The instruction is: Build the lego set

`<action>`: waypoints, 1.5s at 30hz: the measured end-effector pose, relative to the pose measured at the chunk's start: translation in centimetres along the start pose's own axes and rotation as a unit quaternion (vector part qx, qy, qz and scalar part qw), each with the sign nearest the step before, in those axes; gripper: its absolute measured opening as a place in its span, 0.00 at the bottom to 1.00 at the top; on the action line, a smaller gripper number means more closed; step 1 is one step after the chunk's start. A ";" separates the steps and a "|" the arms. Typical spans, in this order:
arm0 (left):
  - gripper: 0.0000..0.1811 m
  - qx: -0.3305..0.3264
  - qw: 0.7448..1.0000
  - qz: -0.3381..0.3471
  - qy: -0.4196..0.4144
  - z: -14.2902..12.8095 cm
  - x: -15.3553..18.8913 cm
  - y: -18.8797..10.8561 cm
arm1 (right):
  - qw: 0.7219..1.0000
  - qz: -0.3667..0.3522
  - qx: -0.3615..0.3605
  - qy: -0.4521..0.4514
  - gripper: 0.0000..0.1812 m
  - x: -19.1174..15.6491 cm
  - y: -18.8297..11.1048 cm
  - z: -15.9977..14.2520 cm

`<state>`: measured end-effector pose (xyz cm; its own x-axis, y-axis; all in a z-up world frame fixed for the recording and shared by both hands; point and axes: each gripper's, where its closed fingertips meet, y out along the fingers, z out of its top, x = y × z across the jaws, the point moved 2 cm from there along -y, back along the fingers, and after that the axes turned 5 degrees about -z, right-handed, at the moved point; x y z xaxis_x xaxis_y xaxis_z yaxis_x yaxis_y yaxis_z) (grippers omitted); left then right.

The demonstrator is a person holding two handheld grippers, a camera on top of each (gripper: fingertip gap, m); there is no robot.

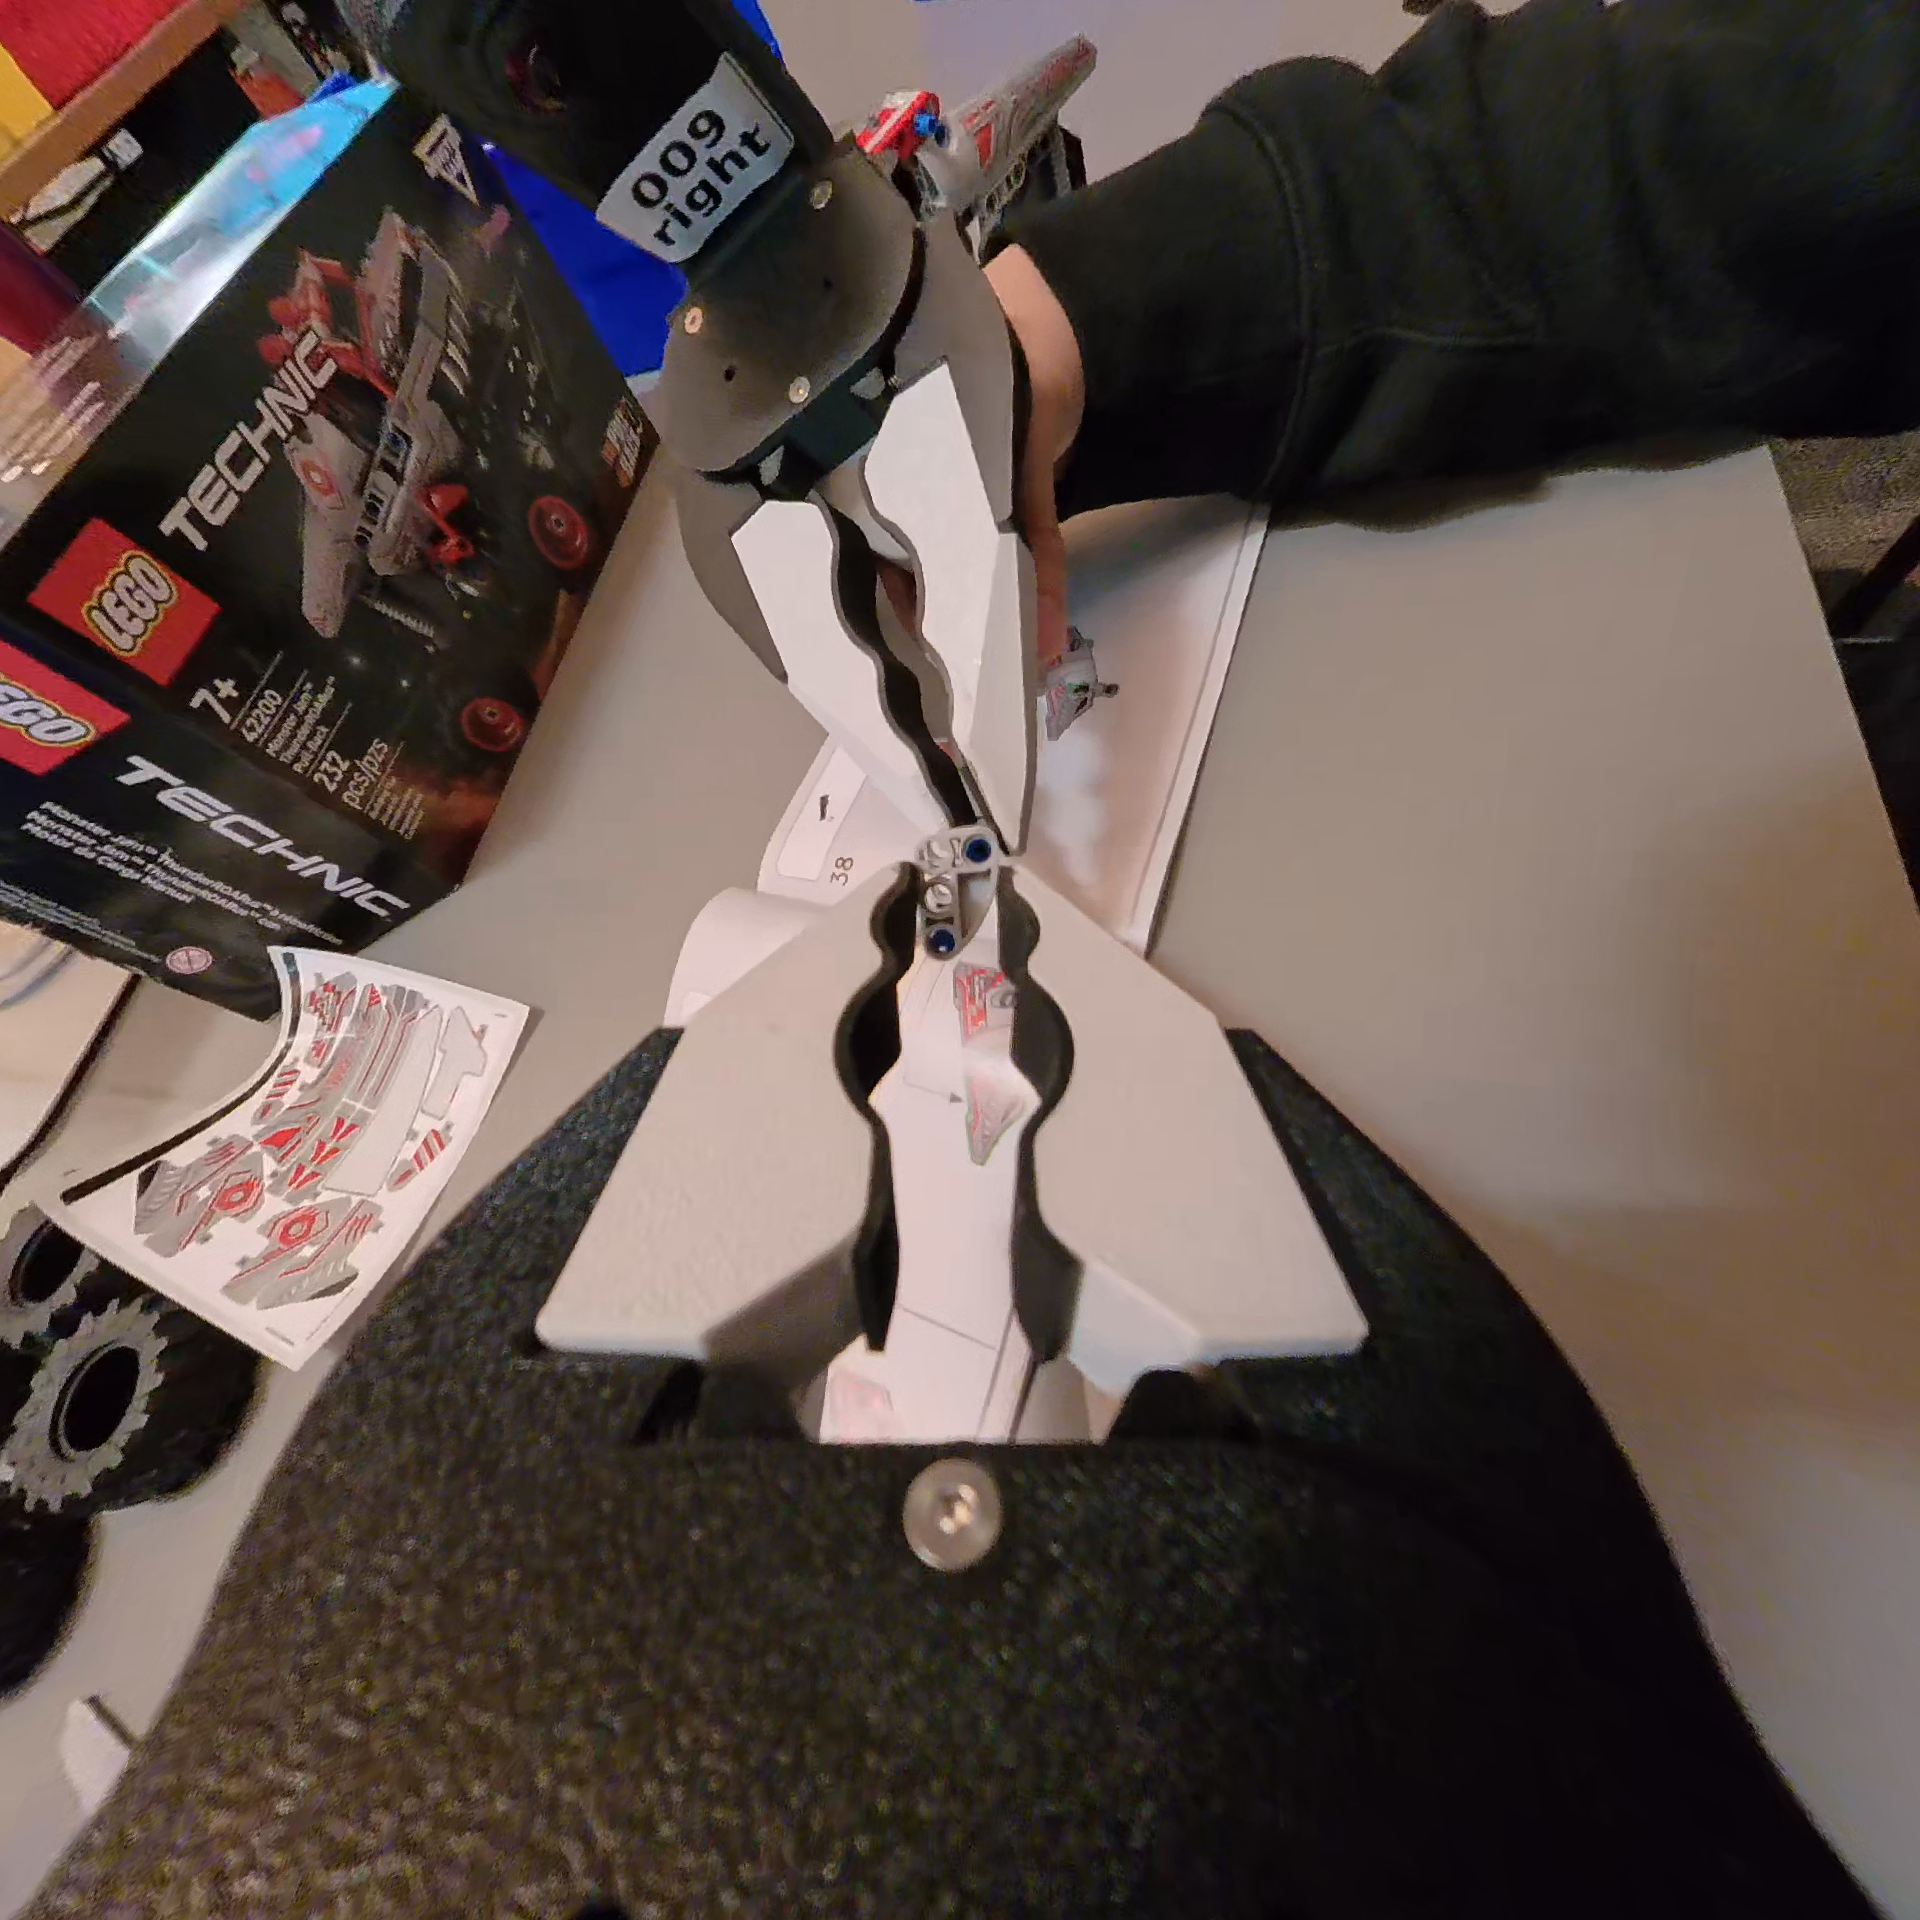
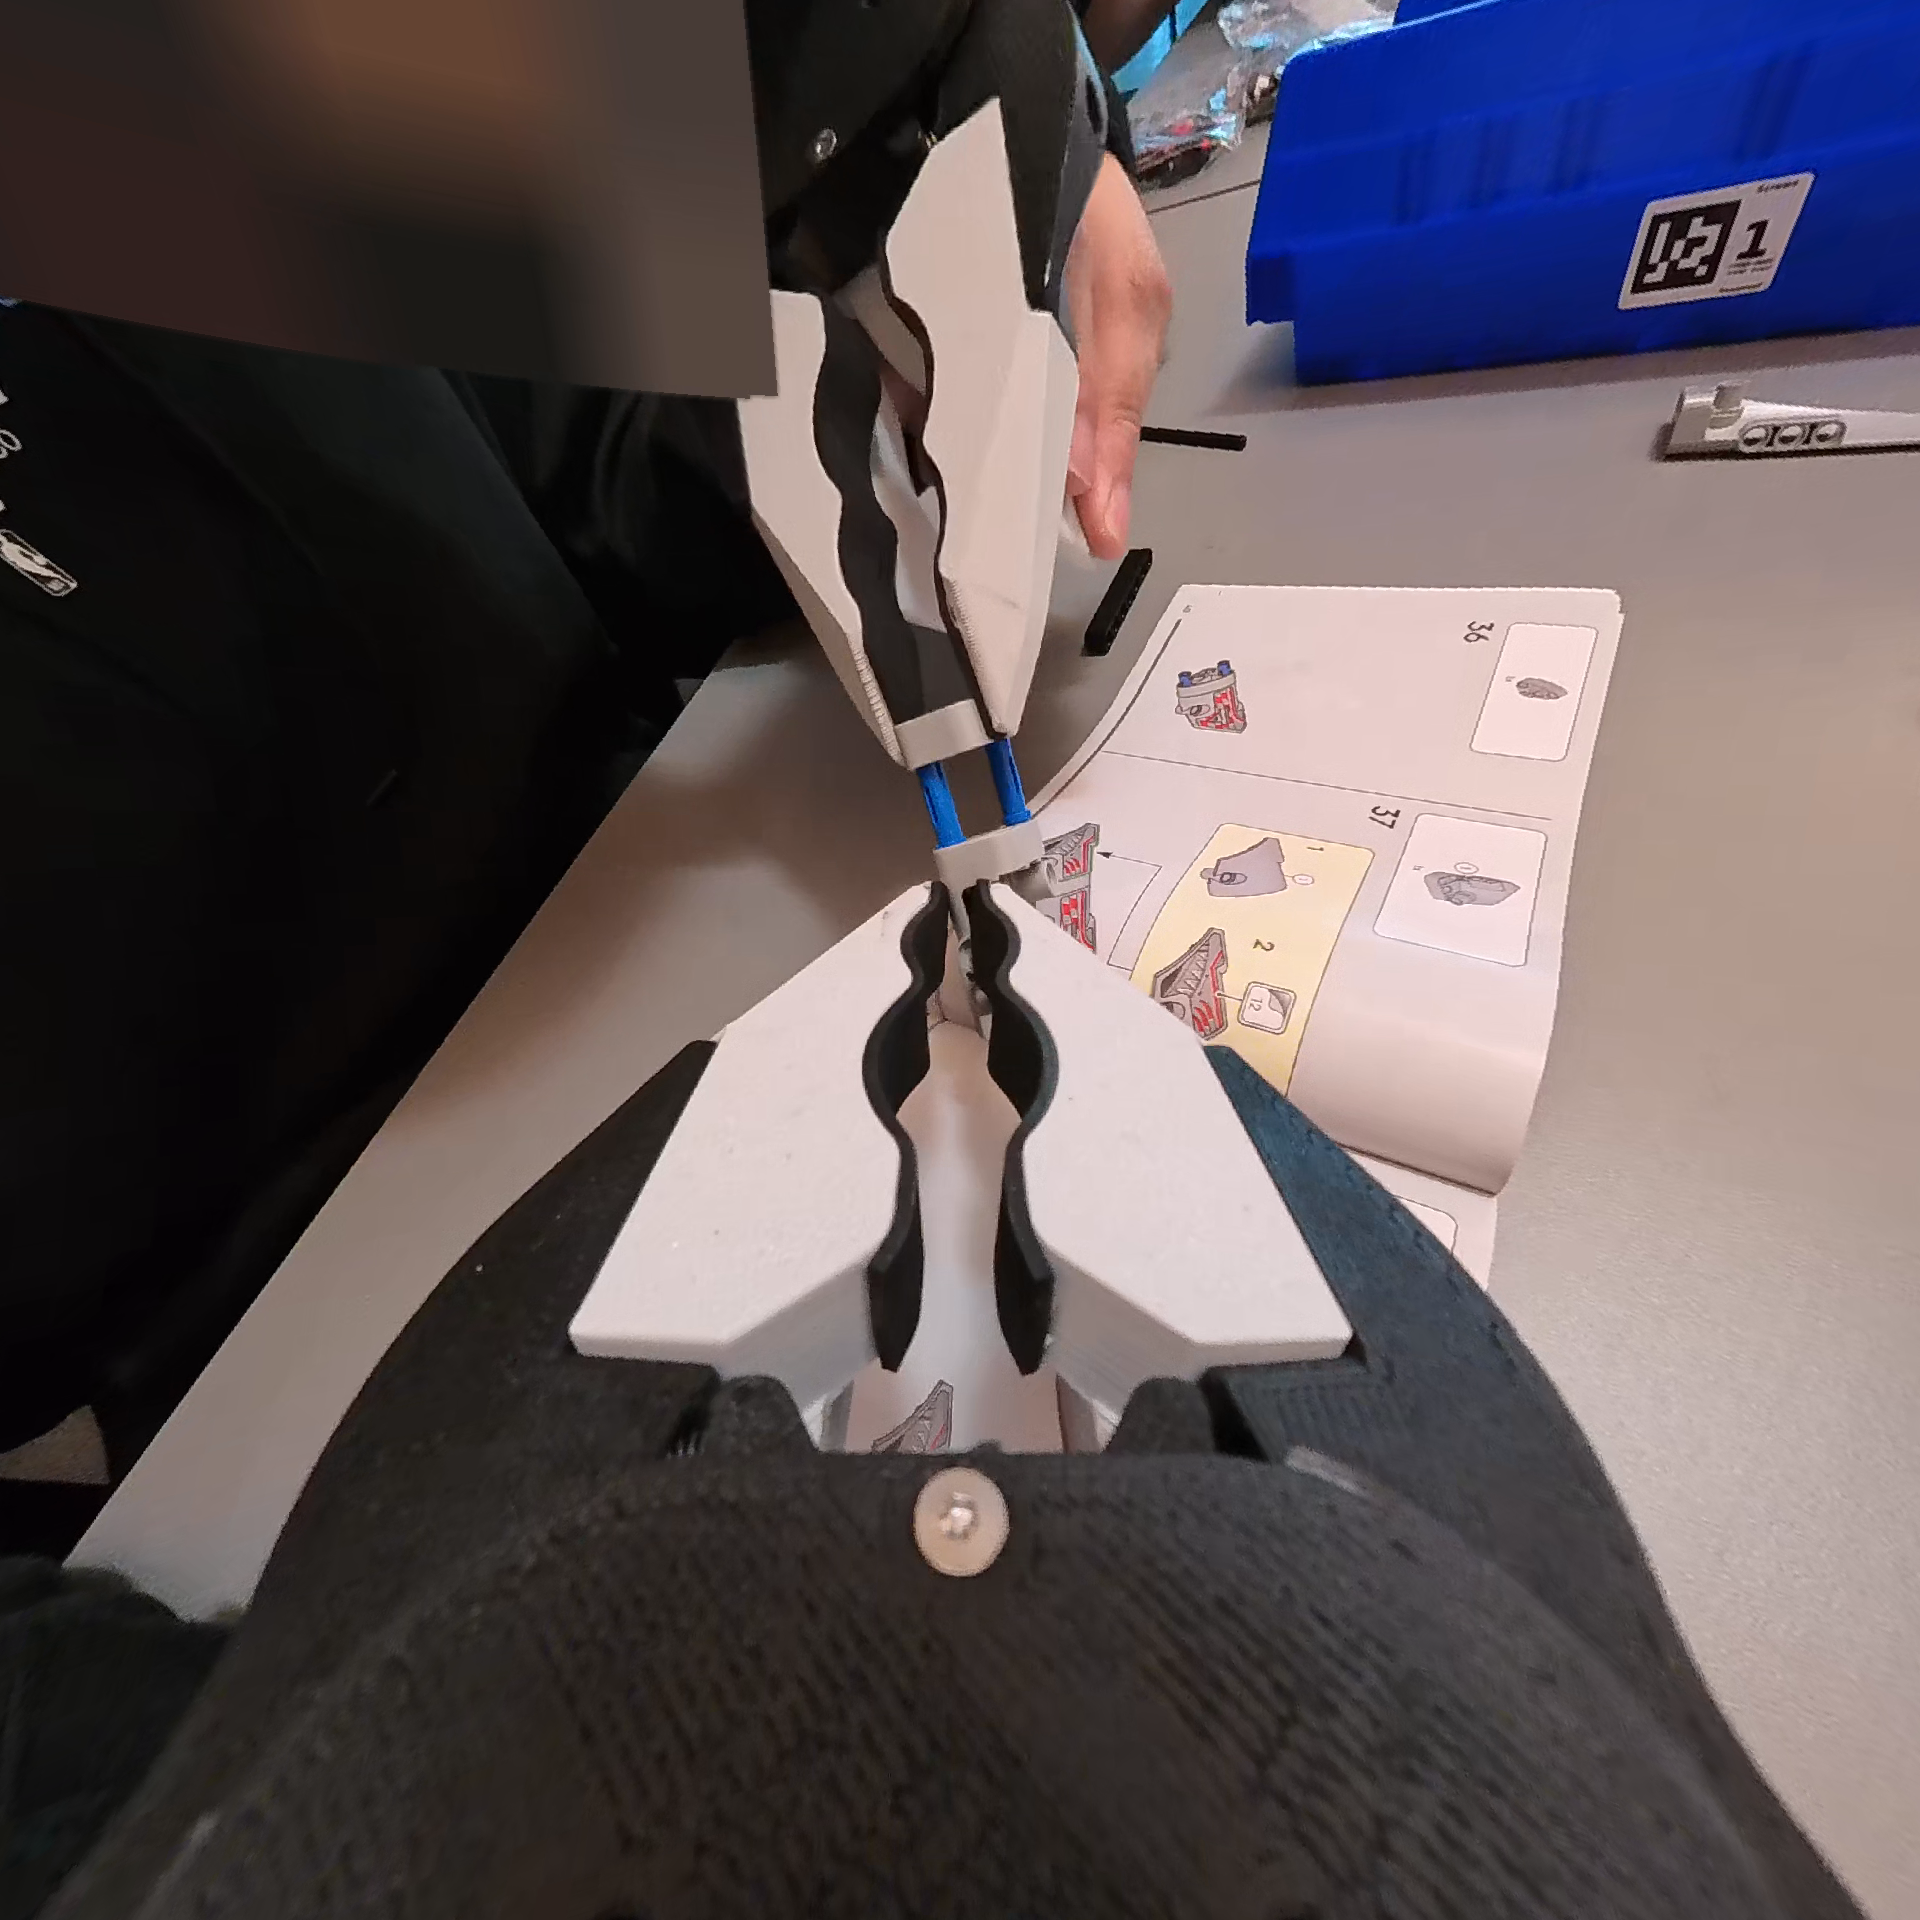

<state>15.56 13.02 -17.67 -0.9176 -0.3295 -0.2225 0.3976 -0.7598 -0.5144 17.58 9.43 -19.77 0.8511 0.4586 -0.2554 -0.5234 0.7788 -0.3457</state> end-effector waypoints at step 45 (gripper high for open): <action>0.07 0.039 0.997 -0.019 0.068 -1.9 0.0 0.6 | 0.999 -0.020 -0.048 0.004 0.01 0.5 0.8 -1.0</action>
<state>15.82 13.59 -19.56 -0.9211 -0.2252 -0.3175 0.3573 -0.8131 -0.4596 17.54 9.83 -21.10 0.8710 0.4249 -0.2467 -0.4914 0.7512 -0.4408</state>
